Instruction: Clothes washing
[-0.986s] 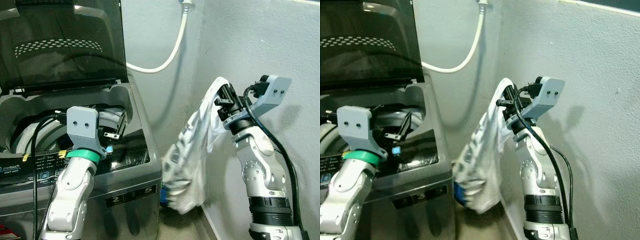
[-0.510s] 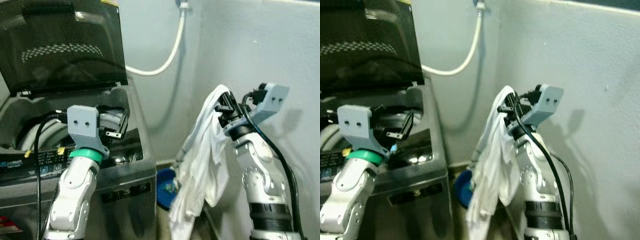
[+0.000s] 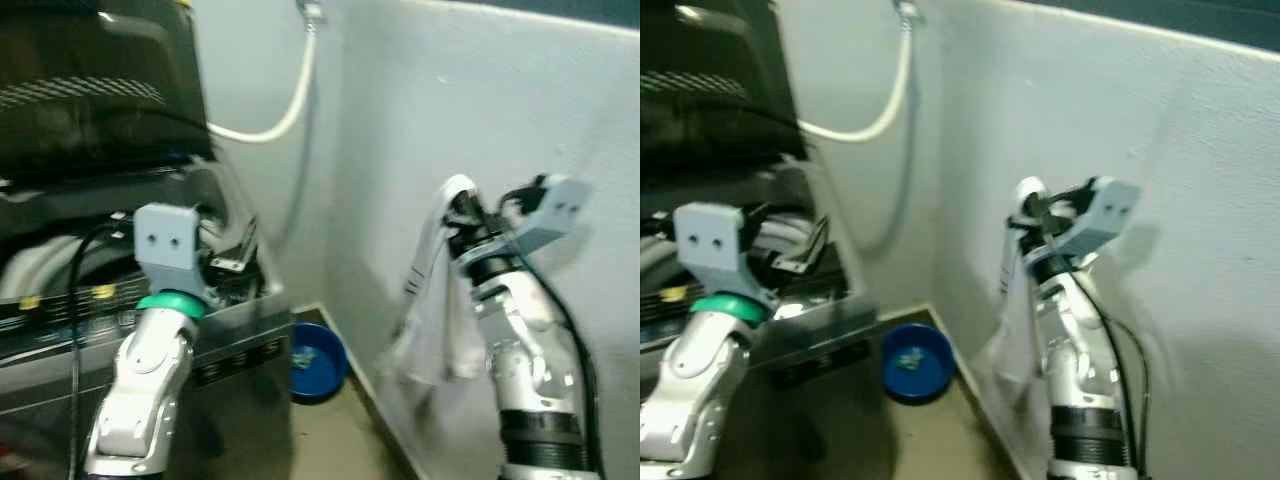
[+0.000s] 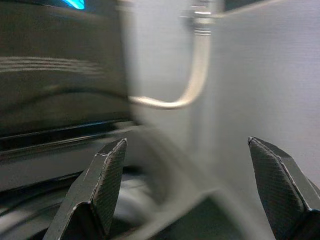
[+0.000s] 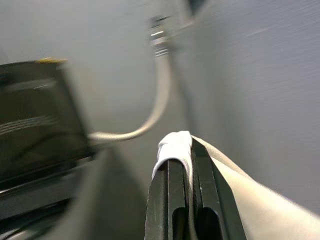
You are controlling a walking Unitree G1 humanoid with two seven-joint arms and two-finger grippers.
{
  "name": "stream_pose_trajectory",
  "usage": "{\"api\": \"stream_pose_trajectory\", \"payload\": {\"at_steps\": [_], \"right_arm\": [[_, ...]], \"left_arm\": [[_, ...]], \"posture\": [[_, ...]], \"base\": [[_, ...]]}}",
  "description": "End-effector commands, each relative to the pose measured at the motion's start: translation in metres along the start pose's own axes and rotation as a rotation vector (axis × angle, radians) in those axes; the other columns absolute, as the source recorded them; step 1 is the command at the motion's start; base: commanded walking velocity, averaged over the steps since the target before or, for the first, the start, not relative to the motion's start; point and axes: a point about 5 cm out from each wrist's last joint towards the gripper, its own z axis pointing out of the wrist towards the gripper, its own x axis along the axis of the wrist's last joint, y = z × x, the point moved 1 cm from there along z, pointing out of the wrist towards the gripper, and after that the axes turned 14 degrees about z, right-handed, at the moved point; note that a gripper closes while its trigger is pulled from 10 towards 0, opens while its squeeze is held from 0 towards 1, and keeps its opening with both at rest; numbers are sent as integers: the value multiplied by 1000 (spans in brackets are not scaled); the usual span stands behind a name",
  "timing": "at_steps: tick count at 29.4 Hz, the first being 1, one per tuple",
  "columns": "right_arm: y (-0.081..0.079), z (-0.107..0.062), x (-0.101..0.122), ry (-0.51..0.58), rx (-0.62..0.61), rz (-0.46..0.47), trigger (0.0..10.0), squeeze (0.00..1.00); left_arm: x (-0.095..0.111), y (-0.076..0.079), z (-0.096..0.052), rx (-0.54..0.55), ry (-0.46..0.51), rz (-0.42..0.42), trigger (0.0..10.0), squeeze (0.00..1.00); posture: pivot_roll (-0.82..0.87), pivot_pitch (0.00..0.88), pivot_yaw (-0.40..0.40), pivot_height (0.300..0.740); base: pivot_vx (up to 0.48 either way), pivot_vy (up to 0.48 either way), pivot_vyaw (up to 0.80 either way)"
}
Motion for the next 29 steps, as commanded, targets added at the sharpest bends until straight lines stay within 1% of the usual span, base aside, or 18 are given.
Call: {"api": "stream_pose_trajectory", "payload": {"at_steps": [1, 10, 12, 13, 15, 19, 22, 24, 29], "right_arm": [[-3, 2, 4, 17, 20, -4, 10000, 0], [-4, 3, -1, 3, 27, 4, 10000, 0], [-5, 3, -2, 3, 28, 7, 10000, 0], [-5, 3, -2, 3, 28, 7, 10000, 0], [-7, 4, -4, 6, 25, 14, 10000, 0], [-7, 4, -4, 5, 23, 14, 10000, 0], [-7, 4, -4, 4, 22, 11, 10000, 0], [-6, 3, -3, -3, 23, 2, 10000, 0], [-5, 4, -3, -12, 32, -15, 10000, 0]], "left_arm": [[0, 0, -2, 2, -4, 1, 10000, 0], [-2, -5, -3, 12, -22, 15, 10000, 0], [-6, -8, -2, 15, -64, 72, 10000, 0], [-6, -8, -2, 15, -64, 72, 10000, 0], [-10, -16, 2, 32, -96, 76, 10000, 0], [-13, -20, 3, 71, -134, 104, 10000, 0], [-15, -21, 3, 90, -148, 91, 10000, 0], [-21, -21, 2, 114, -185, 52, 10000, 0], [-24, -18, 1, 113, -209, 32, 10000, 0]], "posture": [[79, 16, 15, 740], [91, 19, 18, 740], [95, 21, 22, 740], [95, 21, 22, 740], [97, 37, 21, 740], [95, 45, 20, 740], [90, 52, 18, 740], [80, 51, 10, 740], [74, 59, 7, 740]], "base": [[0, 431, 0], [0, 410, 0], [0, 0, 0], [0, 0, 0], [0, -480, 0], [0, -480, 0], [0, -480, 0], [0, 0, 0], [0, 0, 0]]}}
